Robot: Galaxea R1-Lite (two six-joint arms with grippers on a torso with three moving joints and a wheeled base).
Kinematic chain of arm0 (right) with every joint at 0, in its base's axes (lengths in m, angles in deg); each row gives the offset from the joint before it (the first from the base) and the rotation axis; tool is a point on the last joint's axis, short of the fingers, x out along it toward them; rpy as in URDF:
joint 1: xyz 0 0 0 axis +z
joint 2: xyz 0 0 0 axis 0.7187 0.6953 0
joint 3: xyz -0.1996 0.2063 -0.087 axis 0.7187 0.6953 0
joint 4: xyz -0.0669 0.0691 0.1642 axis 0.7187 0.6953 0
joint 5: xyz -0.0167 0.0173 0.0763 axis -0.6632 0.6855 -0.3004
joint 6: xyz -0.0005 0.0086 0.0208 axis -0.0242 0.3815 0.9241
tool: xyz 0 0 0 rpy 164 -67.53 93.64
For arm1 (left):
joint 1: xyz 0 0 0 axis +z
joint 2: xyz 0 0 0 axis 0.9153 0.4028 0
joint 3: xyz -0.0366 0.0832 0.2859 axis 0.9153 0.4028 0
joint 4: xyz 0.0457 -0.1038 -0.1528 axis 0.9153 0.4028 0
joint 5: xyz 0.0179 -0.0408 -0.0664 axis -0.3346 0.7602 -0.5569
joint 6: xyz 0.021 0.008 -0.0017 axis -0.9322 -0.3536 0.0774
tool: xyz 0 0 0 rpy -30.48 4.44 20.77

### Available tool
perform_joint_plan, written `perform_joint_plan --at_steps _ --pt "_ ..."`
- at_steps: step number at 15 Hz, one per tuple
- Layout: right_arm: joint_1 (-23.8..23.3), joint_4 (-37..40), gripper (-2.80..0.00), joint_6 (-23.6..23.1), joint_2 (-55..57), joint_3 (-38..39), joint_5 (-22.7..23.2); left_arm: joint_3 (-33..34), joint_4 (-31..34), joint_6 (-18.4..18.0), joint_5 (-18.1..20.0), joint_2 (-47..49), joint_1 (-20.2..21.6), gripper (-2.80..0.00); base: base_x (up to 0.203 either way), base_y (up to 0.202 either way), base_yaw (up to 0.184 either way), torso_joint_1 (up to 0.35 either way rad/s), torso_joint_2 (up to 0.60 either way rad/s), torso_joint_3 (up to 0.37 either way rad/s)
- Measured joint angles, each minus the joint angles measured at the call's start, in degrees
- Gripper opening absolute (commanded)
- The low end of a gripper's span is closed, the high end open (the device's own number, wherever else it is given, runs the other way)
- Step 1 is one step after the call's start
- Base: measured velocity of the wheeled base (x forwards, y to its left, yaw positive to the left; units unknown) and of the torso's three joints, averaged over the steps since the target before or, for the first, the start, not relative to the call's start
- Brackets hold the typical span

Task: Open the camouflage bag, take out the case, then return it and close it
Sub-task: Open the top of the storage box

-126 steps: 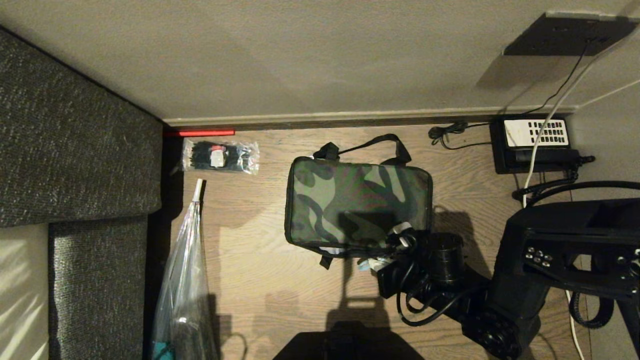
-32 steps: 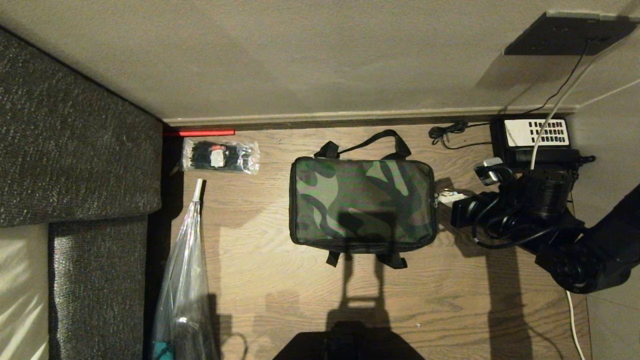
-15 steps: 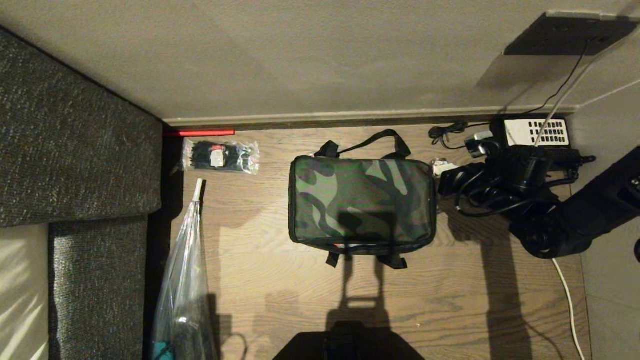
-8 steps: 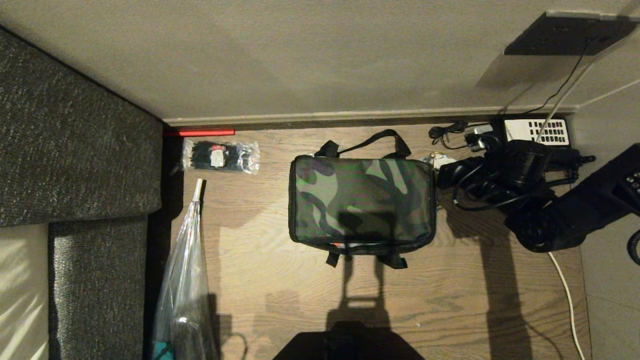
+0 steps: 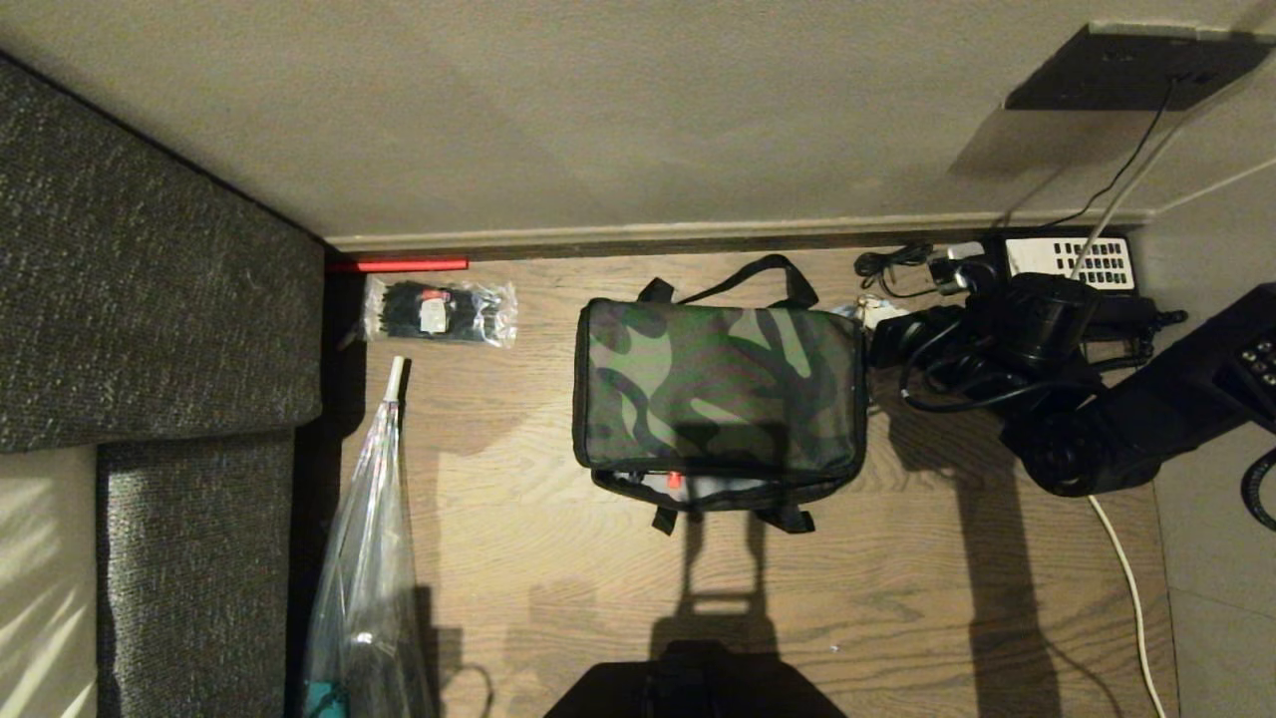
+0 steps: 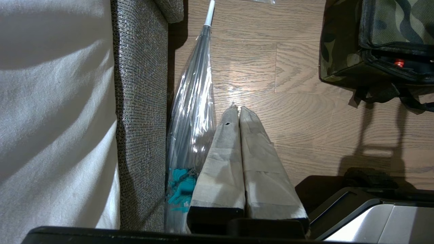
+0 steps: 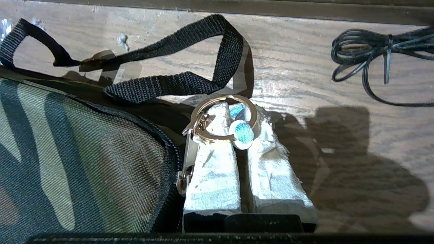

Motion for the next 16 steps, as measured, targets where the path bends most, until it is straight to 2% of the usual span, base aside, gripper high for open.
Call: perform_joint_plan --at_steps 8,9,13,16 --pt "0.00 0.09 -2.80 0.10 -0.72 3.58 0.24 0.00 0.00 0.00 0.00 0.00 0.02 -2.80 0.000 0.000 0.000 0.000 0.00 0.000" --pt "-0.13 0.43 0.00 0.05 -0.90 3.81 0.68 0.00 0.00 0.00 0.00 0.00 0.02 -2.80 0.000 0.000 0.000 0.000 0.00 0.000" --pt "-2.05 2.35 0.00 -0.06 -5.44 11.01 5.91 0.00 0.00 0.02 0.01 0.00 0.02 -2.80 0.000 0.000 0.000 0.000 0.00 0.000" --pt "-2.84 2.31 0.00 0.22 -6.94 12.35 6.34 0.00 0.00 0.04 0.00 0.00 0.05 -2.80 0.000 0.000 0.000 0.000 0.00 0.000"
